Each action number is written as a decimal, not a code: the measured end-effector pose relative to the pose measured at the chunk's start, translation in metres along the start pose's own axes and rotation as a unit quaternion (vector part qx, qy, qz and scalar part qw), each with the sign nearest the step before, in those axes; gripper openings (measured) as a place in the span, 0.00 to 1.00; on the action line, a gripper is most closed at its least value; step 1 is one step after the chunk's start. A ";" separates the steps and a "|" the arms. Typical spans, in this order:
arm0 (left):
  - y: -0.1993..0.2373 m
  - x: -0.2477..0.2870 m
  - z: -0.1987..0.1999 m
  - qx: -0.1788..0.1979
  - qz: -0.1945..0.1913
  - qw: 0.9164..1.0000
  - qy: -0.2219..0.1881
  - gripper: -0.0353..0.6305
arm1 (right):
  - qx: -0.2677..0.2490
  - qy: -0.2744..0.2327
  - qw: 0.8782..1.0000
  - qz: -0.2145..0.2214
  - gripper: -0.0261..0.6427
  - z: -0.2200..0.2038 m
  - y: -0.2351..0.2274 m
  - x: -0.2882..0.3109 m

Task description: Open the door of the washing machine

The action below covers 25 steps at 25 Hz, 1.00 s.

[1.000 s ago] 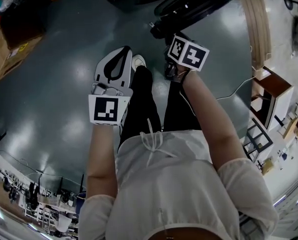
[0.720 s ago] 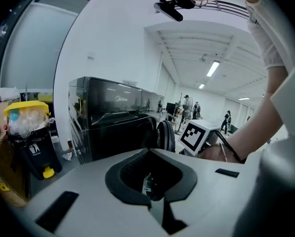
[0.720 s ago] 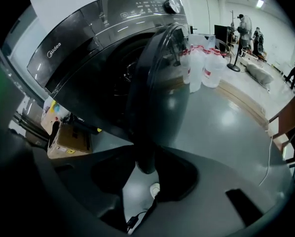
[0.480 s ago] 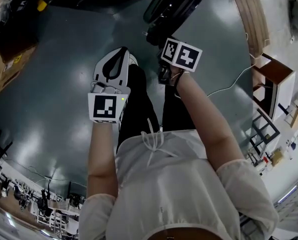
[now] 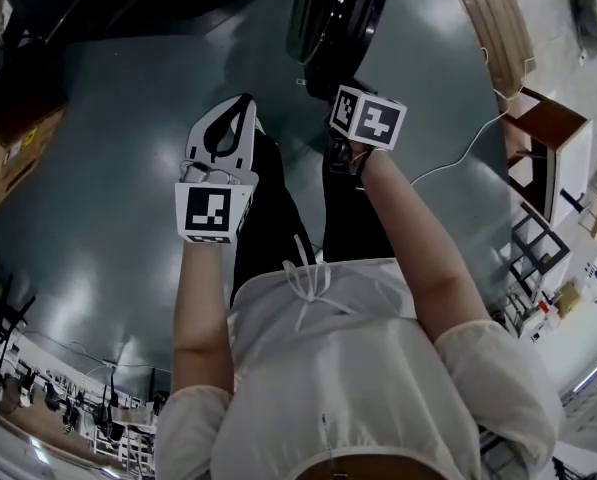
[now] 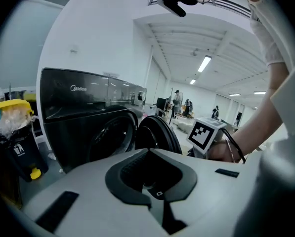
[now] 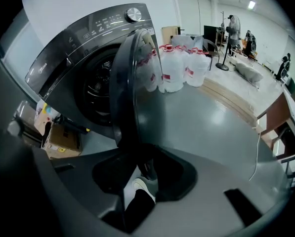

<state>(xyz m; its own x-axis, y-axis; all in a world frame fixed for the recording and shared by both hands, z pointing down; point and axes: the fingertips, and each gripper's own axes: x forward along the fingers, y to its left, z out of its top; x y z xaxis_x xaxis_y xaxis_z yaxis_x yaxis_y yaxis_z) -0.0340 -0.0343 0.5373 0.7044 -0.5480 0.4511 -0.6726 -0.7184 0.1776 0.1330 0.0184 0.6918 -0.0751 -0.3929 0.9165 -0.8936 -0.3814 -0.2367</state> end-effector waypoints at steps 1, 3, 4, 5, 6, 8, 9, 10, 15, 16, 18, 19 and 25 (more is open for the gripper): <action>-0.005 0.005 0.002 0.005 -0.005 1.000 0.001 0.09 | 0.003 0.003 1.000 0.000 0.20 0.001 -0.007 -0.002; -0.018 0.017 0.009 0.014 -0.013 1.000 0.002 0.09 | 0.007 0.007 1.000 -0.004 0.20 0.002 -0.026 -0.007; -0.026 0.024 0.012 0.018 -0.017 1.000 0.001 0.09 | 0.006 0.009 1.000 -0.009 0.20 0.002 -0.038 -0.010; -0.035 0.032 0.015 0.021 -0.021 1.000 -0.001 0.09 | 0.003 0.008 1.000 -0.014 0.20 0.003 -0.051 -0.012; -0.045 0.040 0.018 0.023 -0.024 0.999 -0.003 0.09 | -0.001 0.005 1.000 -0.020 0.20 0.005 -0.064 -0.015; -0.062 0.053 0.023 0.028 -0.034 0.999 -0.005 0.09 | -0.012 -0.001 0.999 -0.032 0.20 0.008 -0.087 -0.020; -0.071 0.059 0.024 0.031 -0.039 0.999 -0.006 0.09 | -0.015 -0.004 0.999 -0.038 0.20 0.009 -0.098 -0.022; -0.079 0.065 0.026 0.035 -0.044 0.998 -0.007 0.09 | -0.018 -0.007 0.999 -0.043 0.20 0.010 -0.110 -0.023; -0.113 0.088 0.044 0.050 -0.064 0.997 0.000 0.09 | -0.027 -0.011 0.998 -0.059 0.20 0.029 -0.159 -0.034; -0.120 0.093 0.045 0.051 -0.070 0.996 0.013 0.09 | -0.032 -0.010 0.998 -0.061 0.20 0.032 -0.168 -0.036; -0.136 0.104 0.046 0.055 -0.077 0.995 0.026 0.09 | -0.051 -0.012 0.996 -0.066 0.20 0.041 -0.189 -0.038; -0.144 0.112 0.048 0.057 -0.079 0.995 0.027 0.09 | -0.062 -0.015 0.996 -0.069 0.20 0.046 -0.200 -0.038; -0.186 0.150 0.058 0.066 -0.083 0.994 0.027 0.09 | -0.107 -0.024 0.992 -0.065 0.20 0.072 -0.253 -0.039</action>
<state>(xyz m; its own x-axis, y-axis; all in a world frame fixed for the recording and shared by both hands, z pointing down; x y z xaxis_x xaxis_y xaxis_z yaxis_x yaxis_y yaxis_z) 0.2095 -0.0076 0.5216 0.7872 -0.3964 0.4725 -0.5102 -0.8489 0.1379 0.3943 0.0701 0.6931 0.0645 -0.3938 0.9169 -0.9682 -0.2473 -0.0381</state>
